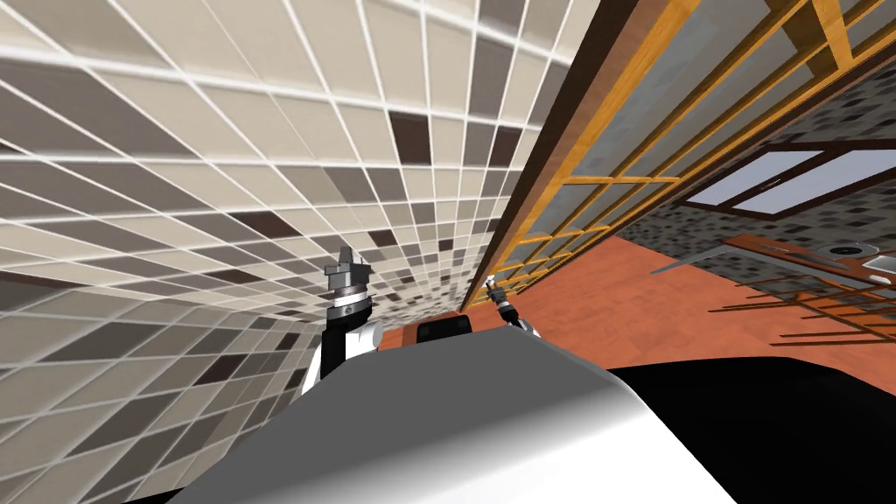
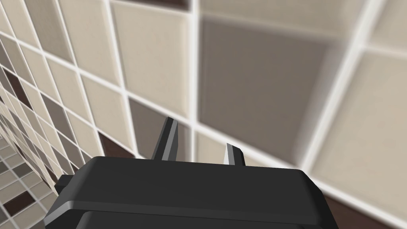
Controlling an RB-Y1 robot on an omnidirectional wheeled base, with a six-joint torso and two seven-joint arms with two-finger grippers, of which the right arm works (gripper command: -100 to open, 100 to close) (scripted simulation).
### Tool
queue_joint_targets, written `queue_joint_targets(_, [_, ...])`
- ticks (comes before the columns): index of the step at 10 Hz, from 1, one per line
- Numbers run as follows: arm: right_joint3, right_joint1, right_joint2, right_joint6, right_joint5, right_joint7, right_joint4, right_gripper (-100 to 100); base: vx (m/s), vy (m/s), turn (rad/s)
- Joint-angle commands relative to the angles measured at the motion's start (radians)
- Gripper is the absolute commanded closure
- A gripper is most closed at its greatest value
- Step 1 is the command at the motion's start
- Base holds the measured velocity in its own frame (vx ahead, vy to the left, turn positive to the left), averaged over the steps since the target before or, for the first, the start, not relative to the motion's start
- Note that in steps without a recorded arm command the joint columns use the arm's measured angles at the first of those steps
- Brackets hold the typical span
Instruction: Pull the door open
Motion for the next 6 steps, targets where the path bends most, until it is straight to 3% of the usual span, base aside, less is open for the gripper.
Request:
queue_joint_targets(1, [0.011,-0.002,0.007,-0.003,-0.004,-0.021,-0.002,100,-0.02,0.016,0.092])
queue_joint_targets(6, [0.018,-0.005,0.005,0.0,-0.039,-0.106,0.0,100,-0.028,-0.009,0.072])
